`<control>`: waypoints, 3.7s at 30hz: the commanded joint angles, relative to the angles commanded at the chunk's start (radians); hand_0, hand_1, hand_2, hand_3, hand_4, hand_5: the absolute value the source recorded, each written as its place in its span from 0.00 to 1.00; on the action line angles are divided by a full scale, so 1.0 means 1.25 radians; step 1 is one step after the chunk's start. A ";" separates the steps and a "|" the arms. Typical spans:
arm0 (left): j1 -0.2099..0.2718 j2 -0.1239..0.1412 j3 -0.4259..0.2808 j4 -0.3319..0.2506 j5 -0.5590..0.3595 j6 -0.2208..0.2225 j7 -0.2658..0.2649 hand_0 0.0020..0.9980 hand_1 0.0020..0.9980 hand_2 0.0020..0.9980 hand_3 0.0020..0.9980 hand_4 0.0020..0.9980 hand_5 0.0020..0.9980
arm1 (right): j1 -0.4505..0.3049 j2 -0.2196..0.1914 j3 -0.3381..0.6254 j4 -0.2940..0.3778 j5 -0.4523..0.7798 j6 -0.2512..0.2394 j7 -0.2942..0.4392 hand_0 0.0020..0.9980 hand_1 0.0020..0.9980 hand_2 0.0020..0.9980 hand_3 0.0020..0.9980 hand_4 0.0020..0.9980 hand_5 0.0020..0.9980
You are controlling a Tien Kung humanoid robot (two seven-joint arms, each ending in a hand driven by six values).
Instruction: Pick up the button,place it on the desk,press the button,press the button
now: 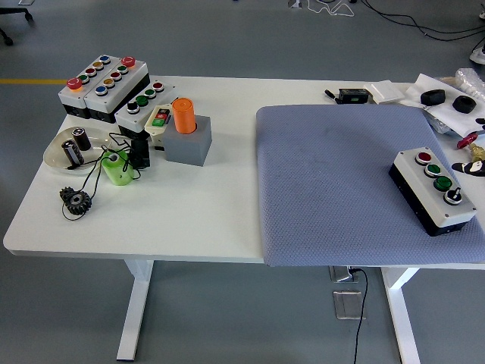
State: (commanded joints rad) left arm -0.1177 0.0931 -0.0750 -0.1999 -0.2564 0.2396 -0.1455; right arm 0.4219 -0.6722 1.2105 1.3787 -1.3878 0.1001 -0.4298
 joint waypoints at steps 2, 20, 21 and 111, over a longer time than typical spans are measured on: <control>-0.001 0.000 -0.003 0.001 0.007 0.000 0.001 0.71 0.78 0.80 0.68 0.45 1.00 | 0.004 0.010 -0.004 0.003 -0.007 -0.001 -0.006 1.00 0.97 1.00 1.00 0.93 0.28; 0.023 -0.002 0.027 0.002 -0.048 0.004 -0.015 0.71 0.78 0.80 0.68 0.45 1.00 | 0.046 0.180 -0.048 -0.099 -0.239 0.018 -0.130 1.00 0.96 1.00 1.00 0.93 0.30; 0.024 -0.002 0.029 0.002 -0.050 0.004 -0.015 0.71 0.78 0.80 0.68 0.45 1.00 | 0.049 0.190 -0.049 -0.108 -0.248 0.018 -0.136 1.00 0.96 1.00 1.00 0.93 0.30; 0.020 -0.010 0.036 0.006 -0.087 0.004 -0.011 0.71 0.77 0.79 0.67 0.45 1.00 | 0.261 0.041 -0.561 -0.173 -0.500 -0.099 0.540 0.40 0.32 0.46 0.59 0.57 0.00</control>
State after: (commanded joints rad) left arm -0.0922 0.0808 -0.0296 -0.1929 -0.3652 0.2444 -0.1589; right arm 0.7476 -0.6211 0.5092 1.1629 -2.0129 -0.0242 0.2449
